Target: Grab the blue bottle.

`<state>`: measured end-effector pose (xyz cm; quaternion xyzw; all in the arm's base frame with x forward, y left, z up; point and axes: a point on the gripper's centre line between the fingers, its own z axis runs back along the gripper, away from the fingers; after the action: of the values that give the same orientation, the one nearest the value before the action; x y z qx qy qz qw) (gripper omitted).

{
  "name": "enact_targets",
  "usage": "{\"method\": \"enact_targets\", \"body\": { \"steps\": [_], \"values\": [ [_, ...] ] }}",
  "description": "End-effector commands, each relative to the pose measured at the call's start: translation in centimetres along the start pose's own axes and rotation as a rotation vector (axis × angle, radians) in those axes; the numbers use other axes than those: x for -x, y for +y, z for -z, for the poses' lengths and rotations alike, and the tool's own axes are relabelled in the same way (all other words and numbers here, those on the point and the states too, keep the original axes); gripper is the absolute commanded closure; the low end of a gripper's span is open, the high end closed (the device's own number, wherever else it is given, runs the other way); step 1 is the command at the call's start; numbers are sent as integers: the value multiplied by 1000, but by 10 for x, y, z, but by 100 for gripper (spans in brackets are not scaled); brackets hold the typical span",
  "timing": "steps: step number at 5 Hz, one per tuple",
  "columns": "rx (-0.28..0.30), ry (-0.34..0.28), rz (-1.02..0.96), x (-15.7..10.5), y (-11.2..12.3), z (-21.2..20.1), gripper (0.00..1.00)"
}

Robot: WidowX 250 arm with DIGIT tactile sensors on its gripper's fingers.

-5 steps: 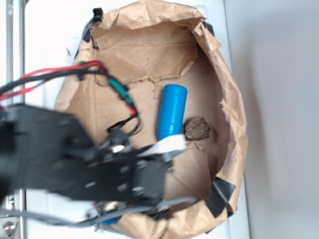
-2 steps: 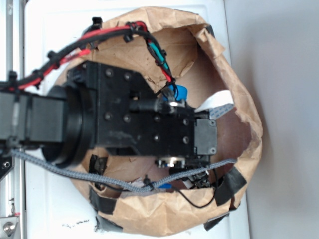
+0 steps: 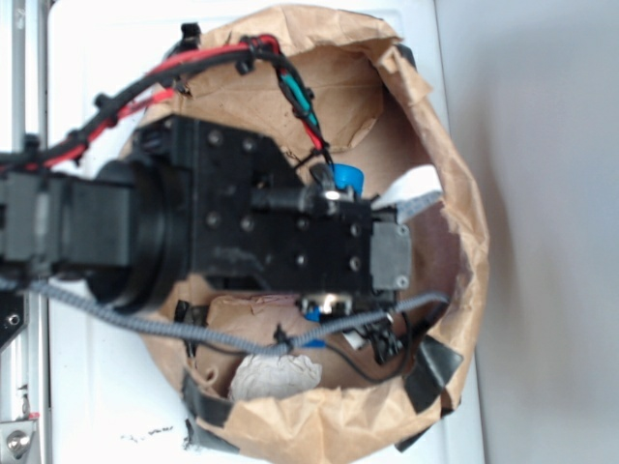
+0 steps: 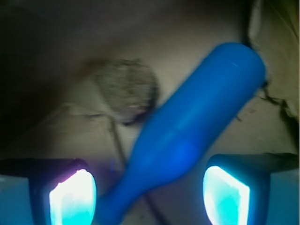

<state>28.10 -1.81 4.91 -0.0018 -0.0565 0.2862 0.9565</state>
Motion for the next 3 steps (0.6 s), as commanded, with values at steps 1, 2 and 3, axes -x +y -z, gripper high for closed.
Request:
{"method": "enact_targets", "body": {
  "steps": [1, 2, 3],
  "values": [
    [-36, -3, -15, -11, 21, 24, 0],
    [-52, 11, -10, -9, 15, 36, 100],
    [-15, -14, -3, -12, 12, 24, 100]
  ]
}}
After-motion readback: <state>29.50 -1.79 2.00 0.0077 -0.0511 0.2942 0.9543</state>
